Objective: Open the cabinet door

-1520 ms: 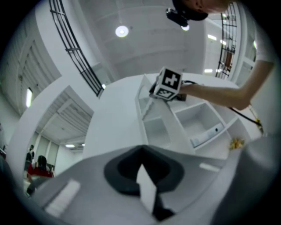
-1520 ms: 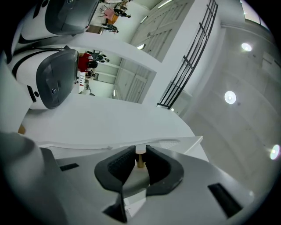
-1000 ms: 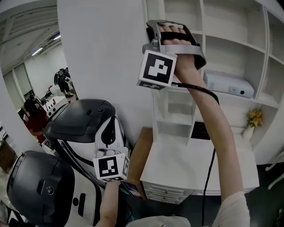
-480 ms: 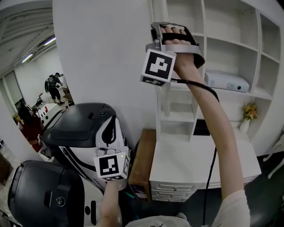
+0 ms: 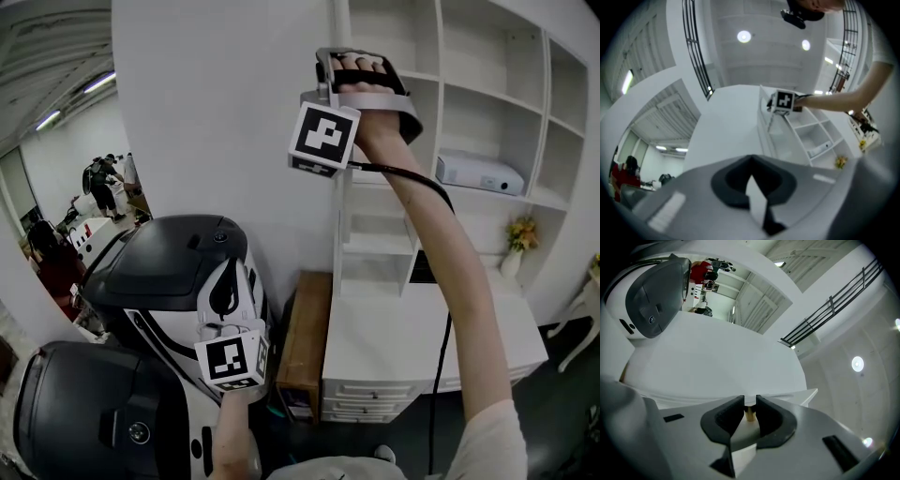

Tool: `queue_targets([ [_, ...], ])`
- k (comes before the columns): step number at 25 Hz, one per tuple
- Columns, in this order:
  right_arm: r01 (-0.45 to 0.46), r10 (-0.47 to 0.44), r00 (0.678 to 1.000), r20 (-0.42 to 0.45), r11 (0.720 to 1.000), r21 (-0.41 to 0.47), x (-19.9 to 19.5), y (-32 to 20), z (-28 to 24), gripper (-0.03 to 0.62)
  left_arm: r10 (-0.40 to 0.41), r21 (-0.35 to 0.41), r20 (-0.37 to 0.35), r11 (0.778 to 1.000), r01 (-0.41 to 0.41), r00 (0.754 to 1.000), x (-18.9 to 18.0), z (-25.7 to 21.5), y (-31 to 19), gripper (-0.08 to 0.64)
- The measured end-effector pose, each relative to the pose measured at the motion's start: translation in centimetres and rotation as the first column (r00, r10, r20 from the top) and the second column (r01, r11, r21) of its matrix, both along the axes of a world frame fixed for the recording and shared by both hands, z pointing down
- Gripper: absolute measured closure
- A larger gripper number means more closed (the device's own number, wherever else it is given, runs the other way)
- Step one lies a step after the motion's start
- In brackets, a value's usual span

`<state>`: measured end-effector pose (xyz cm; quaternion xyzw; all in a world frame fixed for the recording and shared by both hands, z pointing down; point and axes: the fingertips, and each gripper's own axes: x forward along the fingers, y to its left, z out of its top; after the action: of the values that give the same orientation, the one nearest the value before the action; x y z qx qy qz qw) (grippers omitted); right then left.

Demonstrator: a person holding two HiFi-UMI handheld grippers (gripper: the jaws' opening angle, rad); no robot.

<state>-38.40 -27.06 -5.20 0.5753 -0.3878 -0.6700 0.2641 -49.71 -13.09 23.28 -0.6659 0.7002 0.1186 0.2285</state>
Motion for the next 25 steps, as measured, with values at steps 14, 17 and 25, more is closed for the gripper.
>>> queue_targets([
  [14,-0.001,0.001,1.000,-0.018,1.000,-0.005,-3.3,-0.2,0.2,0.512,-0.038,-0.028,-0.045,0.999,0.036,0.998,-4.6,1.8,0.7,0.555],
  [17,0.033,-0.033,0.999,-0.007,0.999,-0.006,-3.4,0.0,0.4,0.511,-0.022,-0.025,-0.039,0.999,0.021,0.999,-4.3,1.7,0.4,0.555],
  [25,0.193,-0.197,0.980,0.035,0.978,0.084,-2.4,4.3,1.7,0.603,0.029,0.001,-0.019,1.000,-0.029,0.999,-2.0,1.1,0.3,0.555],
])
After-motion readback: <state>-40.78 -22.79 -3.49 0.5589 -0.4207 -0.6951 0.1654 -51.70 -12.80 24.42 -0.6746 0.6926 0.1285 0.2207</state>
